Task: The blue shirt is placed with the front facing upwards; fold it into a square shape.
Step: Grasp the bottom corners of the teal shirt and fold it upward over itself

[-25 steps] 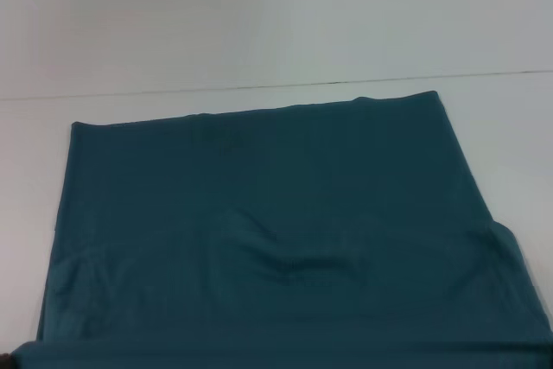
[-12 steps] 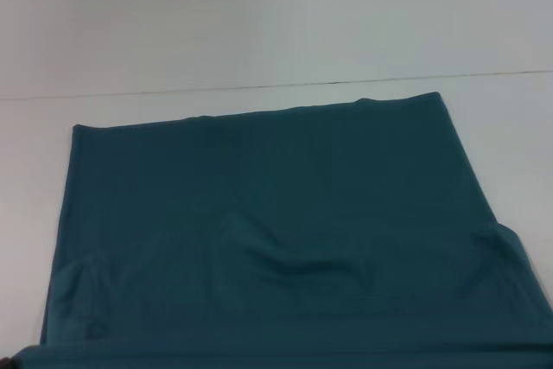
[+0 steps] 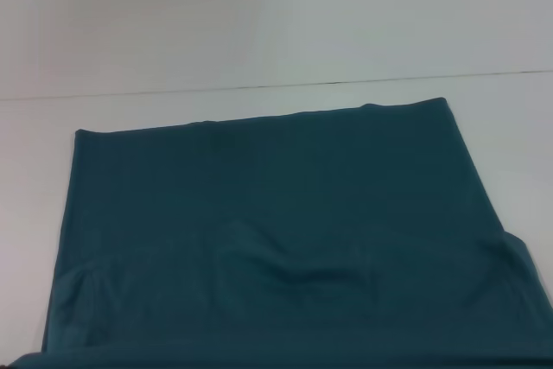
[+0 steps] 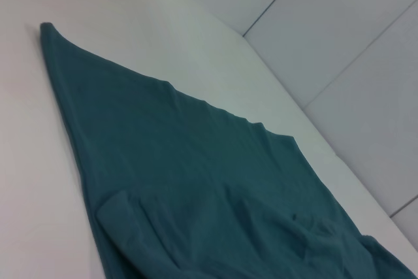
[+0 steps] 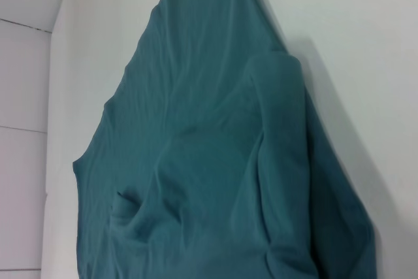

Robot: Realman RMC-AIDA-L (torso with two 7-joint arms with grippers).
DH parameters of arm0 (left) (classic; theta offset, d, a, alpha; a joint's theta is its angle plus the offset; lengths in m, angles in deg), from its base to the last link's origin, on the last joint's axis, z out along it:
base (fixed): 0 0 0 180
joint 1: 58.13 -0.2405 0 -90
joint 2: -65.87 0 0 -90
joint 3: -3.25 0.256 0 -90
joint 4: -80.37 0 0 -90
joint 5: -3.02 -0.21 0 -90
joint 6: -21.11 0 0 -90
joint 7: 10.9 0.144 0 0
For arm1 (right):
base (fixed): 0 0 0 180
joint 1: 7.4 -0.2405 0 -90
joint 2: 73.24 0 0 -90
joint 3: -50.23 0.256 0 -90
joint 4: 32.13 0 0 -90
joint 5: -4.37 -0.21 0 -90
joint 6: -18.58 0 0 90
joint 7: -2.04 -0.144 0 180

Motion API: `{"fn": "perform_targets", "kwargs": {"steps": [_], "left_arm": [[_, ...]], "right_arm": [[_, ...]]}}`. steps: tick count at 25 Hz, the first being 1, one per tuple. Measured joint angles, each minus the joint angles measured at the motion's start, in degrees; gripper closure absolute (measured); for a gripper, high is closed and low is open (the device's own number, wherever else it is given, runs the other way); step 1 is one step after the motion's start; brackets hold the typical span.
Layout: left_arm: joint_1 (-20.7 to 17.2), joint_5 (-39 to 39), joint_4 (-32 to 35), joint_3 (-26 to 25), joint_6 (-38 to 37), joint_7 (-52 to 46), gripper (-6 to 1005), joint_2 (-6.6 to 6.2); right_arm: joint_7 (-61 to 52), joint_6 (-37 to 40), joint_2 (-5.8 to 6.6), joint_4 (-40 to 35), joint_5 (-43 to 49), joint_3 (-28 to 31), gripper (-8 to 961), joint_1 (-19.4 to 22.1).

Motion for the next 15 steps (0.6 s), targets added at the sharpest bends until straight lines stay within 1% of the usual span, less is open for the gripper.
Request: {"fn": "perform_targets", "kwargs": {"steps": [4,8,12,15], "left_arm": [[0.3,0.1,0.0,-0.5,-0.1,0.0,976,-0.07],[1.4,0.4,0.7,-0.5,0.1,-0.1,976,-0.19],[4.1,1.1,1.3,-0.5,1.1,-0.6,975,-0.48],[7.1,1.8,1.4,-0.4,3.2,-2.0,975,-0.88]], "right_arm": [[0.4,0.0,-0.23,0.1,-0.1,0.7,919,-0.1],[0.4,1.0,-0.04,0.1,-0.9,2.9,918,-1.5],[-0.1,1.4,0.48,0.5,-2.7,5.2,918,-4.6],[-0.7,0.2,0.83,0.7,-3.3,6.7,919,-8.4]]}}
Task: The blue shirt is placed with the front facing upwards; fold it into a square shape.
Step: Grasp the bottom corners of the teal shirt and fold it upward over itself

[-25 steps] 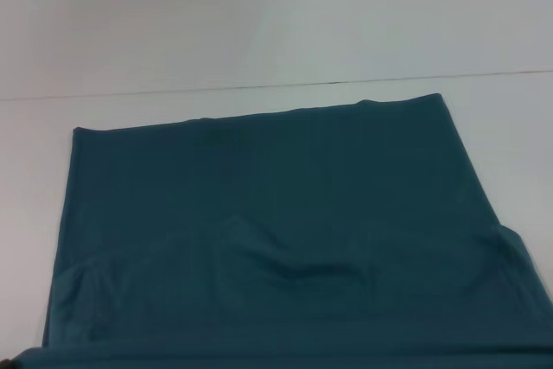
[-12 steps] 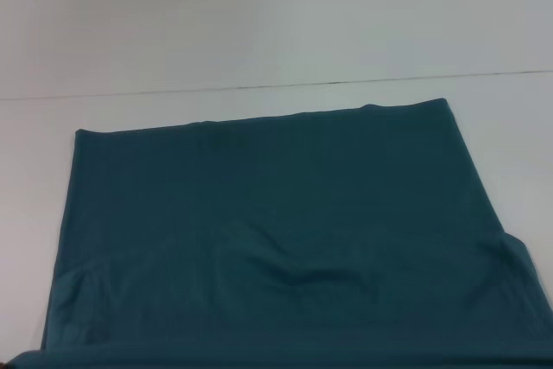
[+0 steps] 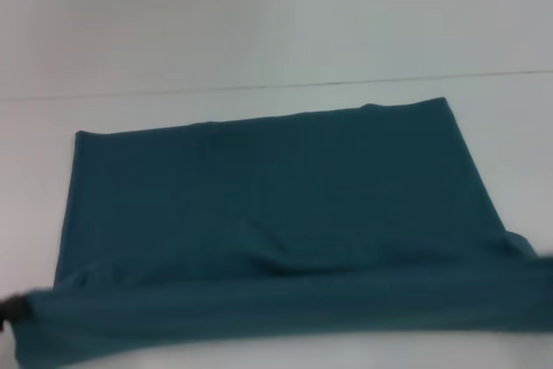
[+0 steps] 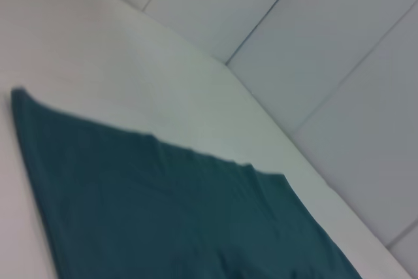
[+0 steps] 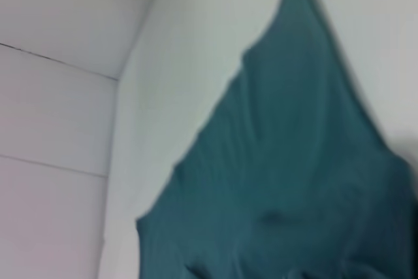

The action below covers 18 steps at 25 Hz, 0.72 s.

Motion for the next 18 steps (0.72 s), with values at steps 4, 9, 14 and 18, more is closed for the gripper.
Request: {"fn": "perform_targets", "kwargs": {"steps": [4,9,14,18], "left_arm": [[4.1,0.1,1.0,0.0,3.9,-1.5,975,-1.0],[14.6,0.3,11.4,0.3,15.7,-1.8,976,-6.8],[22.6,0.1,17.2,3.4,25.9,-1.6,976,-9.22],[27.4,0.1,20.0,8.0,35.2,-1.7,976,-9.59]], "right_arm": [[-0.7,-4.2,0.94,2.2,-1.3,1.0,919,-6.1],[-1.6,-11.8,3.22,7.5,-2.6,0.6,919,-13.9],[-1.8,-21.0,5.18,10.8,-2.7,-0.6,918,-20.7],[-2.1,-28.9,5.39,11.9,-2.8,-4.3,918,-24.4]]}}
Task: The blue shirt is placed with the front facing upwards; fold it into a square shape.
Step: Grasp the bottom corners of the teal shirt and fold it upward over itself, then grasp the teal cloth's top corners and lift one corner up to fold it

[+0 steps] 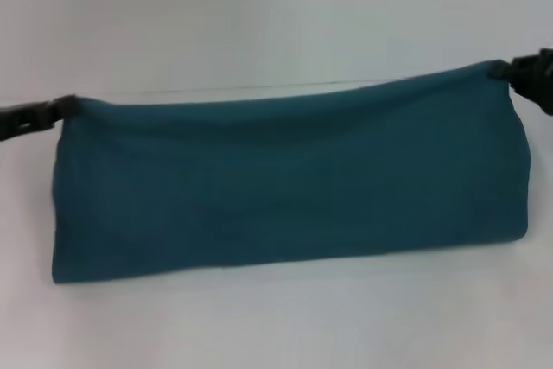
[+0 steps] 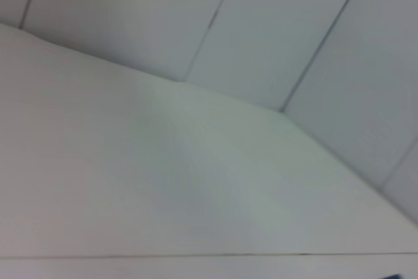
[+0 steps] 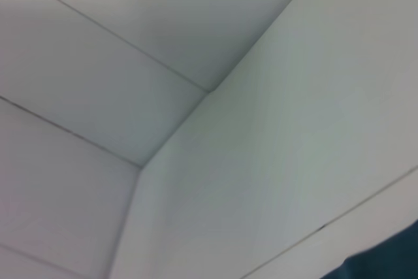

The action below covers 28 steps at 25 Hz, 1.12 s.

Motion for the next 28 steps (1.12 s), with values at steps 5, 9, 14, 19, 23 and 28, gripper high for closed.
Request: {"fn": "perform_targets", "kwargs": {"steps": [5,9,14,19,23,28], "left_arm": [[2.9,0.0,2.7,3.6,9.3,-0.3,975,0.33],[3.9,-0.1,4.5,4.6,14.2,-0.3,975,0.64],[4.2,0.2,4.8,5.1,19.1,1.0,930,2.33],[5.2,0.3,4.1,5.2,28.1,3.5,886,5.25],[6.4,0.3,4.6,6.4,32.2,5.5,850,6.1],[5.6,0.0,4.1,8.9,34.3,5.3,697,6.23]], "right_arm": [[-0.6,-7.2,-0.31,1.2,-0.5,-3.2,919,-2.5],[-0.7,-11.9,-0.47,3.2,-0.5,-5.2,912,-3.2],[0.4,-19.4,-0.79,7.0,-0.5,-6.6,903,-4.0],[8.0,-28.6,-2.26,10.3,-4.1,-6.6,846,-5.8],[13.9,-32.8,-2.99,11.0,-6.7,-6.7,774,-7.4],[18.5,-32.0,-2.98,9.3,-7.0,-9.2,658,-7.2]]}}
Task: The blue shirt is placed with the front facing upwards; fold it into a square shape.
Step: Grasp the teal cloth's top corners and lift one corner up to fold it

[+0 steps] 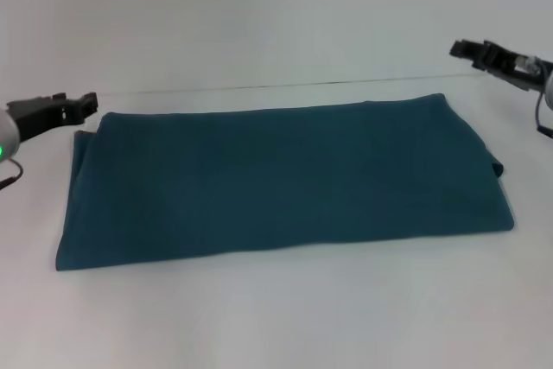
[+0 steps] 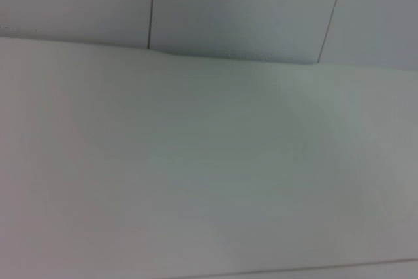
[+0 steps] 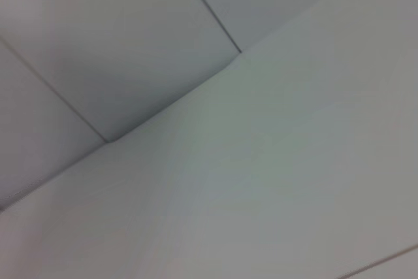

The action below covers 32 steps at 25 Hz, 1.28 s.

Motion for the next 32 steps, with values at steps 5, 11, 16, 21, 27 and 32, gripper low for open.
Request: {"fn": "perform_targets", "kwargs": {"steps": [5,11,16,21,27,32], "left_arm": [[-6.7,0.3,-8.5,-0.1,-9.4,-0.3,572,2.18],[-11.5,-1.5,-13.2,2.7,-16.4,-10.2,503,1.92],[-10.9,-5.5,-11.7,9.7,-18.2,-25.3,340,-2.31],[-8.1,-13.5,-10.8,13.1,-19.5,-34.6,127,-4.39],[-5.4,-18.5,-8.1,13.4,-17.5,-36.6,107,-4.72],[-4.3,-19.4,-5.8,13.4,-15.4,-36.5,106,-4.5]], "right_arm": [[11.0,7.9,-1.64,-3.9,-5.6,-1.0,466,5.5],[25.7,20.5,-3.74,-4.4,-21.4,-1.1,367,14.5],[29.6,24.9,-4.32,-3.1,-23.3,-1.4,283,16.9],[30.2,24.0,-4.28,-1.8,-23.2,-2.6,215,17.2],[30.1,23.6,-4.27,-1.2,-23.2,-4.1,194,17.0],[29.7,23.1,-4.27,-1.1,-23.2,-4.4,195,16.8]]}}
